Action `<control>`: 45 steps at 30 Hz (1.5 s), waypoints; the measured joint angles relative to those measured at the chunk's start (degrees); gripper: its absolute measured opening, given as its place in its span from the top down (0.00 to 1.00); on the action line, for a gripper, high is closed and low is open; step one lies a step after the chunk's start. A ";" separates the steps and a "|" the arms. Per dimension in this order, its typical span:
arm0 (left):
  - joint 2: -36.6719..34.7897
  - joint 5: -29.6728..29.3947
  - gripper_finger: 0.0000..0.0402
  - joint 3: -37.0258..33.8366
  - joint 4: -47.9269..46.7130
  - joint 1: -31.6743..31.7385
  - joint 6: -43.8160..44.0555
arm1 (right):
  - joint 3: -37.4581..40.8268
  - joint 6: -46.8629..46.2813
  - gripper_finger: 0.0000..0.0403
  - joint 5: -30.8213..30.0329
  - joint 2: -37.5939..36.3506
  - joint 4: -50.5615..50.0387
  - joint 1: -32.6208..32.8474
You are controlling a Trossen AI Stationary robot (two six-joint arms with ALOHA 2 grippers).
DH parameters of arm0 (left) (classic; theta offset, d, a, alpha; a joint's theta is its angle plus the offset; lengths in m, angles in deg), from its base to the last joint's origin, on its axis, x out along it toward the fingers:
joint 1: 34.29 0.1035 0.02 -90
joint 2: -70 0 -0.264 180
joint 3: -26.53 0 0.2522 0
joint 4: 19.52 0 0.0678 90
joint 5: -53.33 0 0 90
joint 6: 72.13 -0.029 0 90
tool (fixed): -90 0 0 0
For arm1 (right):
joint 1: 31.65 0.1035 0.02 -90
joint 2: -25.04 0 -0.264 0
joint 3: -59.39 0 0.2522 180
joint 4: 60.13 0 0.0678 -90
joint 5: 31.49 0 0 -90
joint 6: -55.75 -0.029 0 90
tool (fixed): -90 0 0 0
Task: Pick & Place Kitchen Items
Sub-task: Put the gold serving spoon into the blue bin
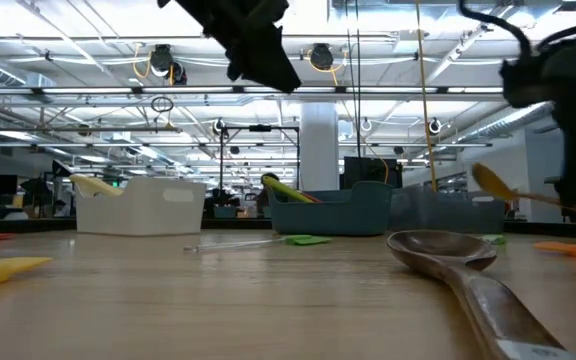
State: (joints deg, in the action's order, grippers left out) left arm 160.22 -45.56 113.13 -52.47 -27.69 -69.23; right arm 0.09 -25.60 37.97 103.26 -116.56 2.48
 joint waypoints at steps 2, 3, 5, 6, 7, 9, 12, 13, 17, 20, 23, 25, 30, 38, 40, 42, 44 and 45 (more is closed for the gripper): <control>0.00 0.30 0.65 -3.14 3.22 -0.83 2.52 | 0.00 4.20 0.98 -1.96 -0.61 -0.03 -2.27; 0.00 0.35 0.65 -5.26 6.08 -1.30 4.16 | 0.00 6.17 0.98 -2.73 -0.89 0.17 -3.50; 0.04 0.37 0.65 -10.29 14.44 -2.34 7.67 | -0.04 10.02 0.98 -3.75 -1.37 0.70 -5.92; 0.11 0.45 0.65 -13.05 19.86 -2.93 9.22 | -0.04 11.75 0.98 -3.73 -1.54 0.99 -7.03; 0.54 0.47 0.65 -15.66 25.16 -3.59 10.37 | -0.04 13.27 0.98 -3.73 -1.61 1.54 -8.18; 1.83 0.49 0.65 -20.89 36.43 -4.91 11.37 | -0.04 16.43 0.98 -3.71 -1.62 2.88 -10.06; 4.96 0.56 0.65 -26.65 49.10 -7.20 12.25 | -0.04 22.52 0.98 -3.61 -1.62 6.53 -12.39; 5.97 0.57 0.65 -27.91 52.71 -7.85 12.48 | -0.04 24.67 0.98 -3.49 -1.62 8.41 -13.13; 11.00 1.41 0.65 -28.55 60.02 -9.95 12.91 | -0.04 34.16 0.98 -3.38 -1.93 17.45 -15.83; 15.90 1.73 0.65 -28.14 64.94 -10.91 15.15 | -0.07 40.48 0.98 -3.30 -1.95 24.67 -17.78; 20.22 1.57 0.65 -27.49 70.51 -11.29 17.29 | -0.08 45.89 0.98 -3.37 -1.95 32.43 -19.46; 22.57 1.46 0.65 -27.19 72.85 -10.95 17.82 | -0.09 49.60 0.98 -3.36 -1.95 37.15 -20.40; 25.08 1.34 0.65 -23.75 75.03 -9.98 14.78 | -0.11 57.45 0.98 -3.23 -1.90 48.33 -22.30; 25.11 1.37 0.65 -19.69 76.10 -9.56 6.14 | -0.15 63.51 0.98 -3.31 -1.40 52.91 -24.60; 24.93 1.40 0.65 -19.48 76.67 -9.43 6.22 | -0.13 64.27 0.98 -2.90 -1.29 52.56 -24.93; 24.96 1.54 0.65 -19.48 76.39 -9.39 6.58 | -0.13 64.94 0.99 -1.48 -1.29 52.85 -25.23; 25.03 1.53 0.65 -19.50 76.23 -9.36 6.81 | -0.13 65.63 1.00 -1.27 -1.29 52.44 -25.40; 25.00 1.50 0.65 -19.49 76.24 -9.34 6.57 | -0.13 65.80 1.00 -1.28 -1.29 52.17 -25.44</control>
State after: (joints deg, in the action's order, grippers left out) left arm 185.22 -44.06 93.63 23.76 -37.03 -62.66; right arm -0.04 40.20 36.69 101.97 -64.39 -22.96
